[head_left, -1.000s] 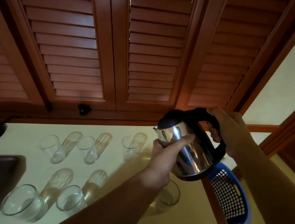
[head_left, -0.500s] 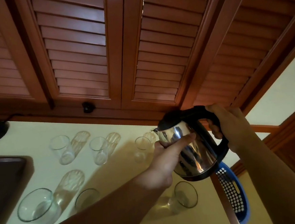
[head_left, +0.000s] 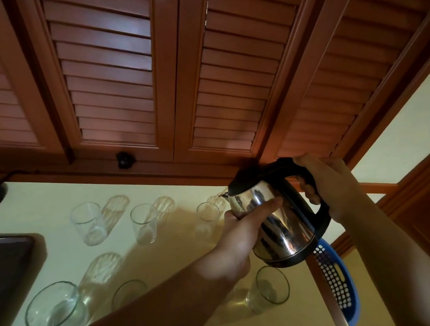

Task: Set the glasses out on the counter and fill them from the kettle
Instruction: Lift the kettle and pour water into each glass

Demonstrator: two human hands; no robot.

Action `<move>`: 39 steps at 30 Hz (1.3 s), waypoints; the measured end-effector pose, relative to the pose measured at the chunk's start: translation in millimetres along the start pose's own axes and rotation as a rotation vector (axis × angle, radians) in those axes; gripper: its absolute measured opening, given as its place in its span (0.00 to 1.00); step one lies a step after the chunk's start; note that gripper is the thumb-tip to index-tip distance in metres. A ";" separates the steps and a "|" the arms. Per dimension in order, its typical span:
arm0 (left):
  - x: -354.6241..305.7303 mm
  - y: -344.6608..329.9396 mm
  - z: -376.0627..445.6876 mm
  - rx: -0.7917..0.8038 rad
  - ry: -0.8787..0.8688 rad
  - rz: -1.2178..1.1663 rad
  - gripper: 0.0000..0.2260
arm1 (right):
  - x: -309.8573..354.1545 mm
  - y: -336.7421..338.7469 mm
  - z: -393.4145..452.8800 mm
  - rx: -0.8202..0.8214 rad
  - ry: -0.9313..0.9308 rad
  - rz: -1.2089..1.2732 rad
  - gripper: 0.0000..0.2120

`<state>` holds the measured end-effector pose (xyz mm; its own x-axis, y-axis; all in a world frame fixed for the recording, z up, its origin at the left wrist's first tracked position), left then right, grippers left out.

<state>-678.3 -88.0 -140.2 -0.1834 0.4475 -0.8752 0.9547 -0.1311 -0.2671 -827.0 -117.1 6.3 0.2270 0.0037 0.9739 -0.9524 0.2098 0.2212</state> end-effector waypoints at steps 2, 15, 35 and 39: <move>1.3 -0.8 -0.1 0.008 0.005 -0.007 0.30 | 0.0 -0.6 0.4 0.002 -0.002 -0.005 0.21; 7.8 -4.3 6.7 0.006 0.015 -0.014 0.52 | 1.9 -1.0 1.4 0.019 -0.020 -0.037 0.21; 10.5 -9.5 -0.8 0.016 0.034 -0.042 0.48 | 5.4 -0.6 3.1 0.062 0.003 -0.069 0.22; 10.8 -9.7 -2.7 0.017 0.038 -0.040 0.48 | 5.3 -1.6 3.1 0.077 0.000 -0.067 0.21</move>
<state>-688.9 -79.5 -146.0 -0.2125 0.4857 -0.8479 0.9425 -0.1273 -0.3091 -824.9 -120.4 11.3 0.2910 -0.0083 0.9567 -0.9478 0.1338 0.2895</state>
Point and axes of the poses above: each hand's wrist, its own z-axis towards the middle knuckle, its own y-axis out of the back of the hand, x = y × z, the point moved 9 cm from there along z, towards the middle knuckle, and after that the axes turned 11 degrees about z, right-handed, at the moved point
